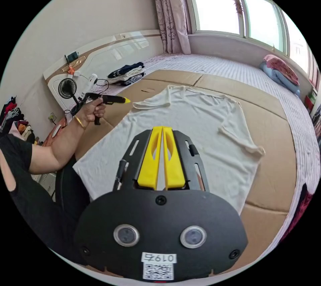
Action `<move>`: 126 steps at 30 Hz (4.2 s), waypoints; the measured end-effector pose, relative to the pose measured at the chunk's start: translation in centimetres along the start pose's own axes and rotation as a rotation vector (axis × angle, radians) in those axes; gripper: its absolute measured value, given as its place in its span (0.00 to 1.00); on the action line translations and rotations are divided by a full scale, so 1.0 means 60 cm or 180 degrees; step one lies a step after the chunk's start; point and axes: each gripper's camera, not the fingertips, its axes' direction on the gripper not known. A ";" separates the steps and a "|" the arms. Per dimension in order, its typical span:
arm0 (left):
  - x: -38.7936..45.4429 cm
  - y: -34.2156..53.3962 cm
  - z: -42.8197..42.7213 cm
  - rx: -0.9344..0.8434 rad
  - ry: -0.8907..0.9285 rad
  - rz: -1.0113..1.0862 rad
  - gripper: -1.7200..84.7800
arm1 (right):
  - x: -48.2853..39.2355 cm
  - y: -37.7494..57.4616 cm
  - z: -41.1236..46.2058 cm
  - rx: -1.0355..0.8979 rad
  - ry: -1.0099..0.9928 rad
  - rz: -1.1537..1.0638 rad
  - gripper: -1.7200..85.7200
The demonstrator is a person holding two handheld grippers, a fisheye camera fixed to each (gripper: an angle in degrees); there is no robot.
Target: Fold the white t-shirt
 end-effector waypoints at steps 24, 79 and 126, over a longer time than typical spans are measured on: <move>0.415 0.605 -0.349 0.0773 0.0493 0.1223 0.04 | -0.017 0.664 -0.163 0.0835 0.1309 -0.0108 0.01; 0.111 0.307 -0.183 0.0202 -0.0004 -0.0354 0.14 | 0.398 0.025 -0.644 -0.0141 0.0460 0.0625 0.08; -0.214 -0.050 0.287 -0.0416 0.0252 -0.0960 0.07 | 0.394 -0.589 -1.126 -0.0414 -0.0439 0.1267 0.08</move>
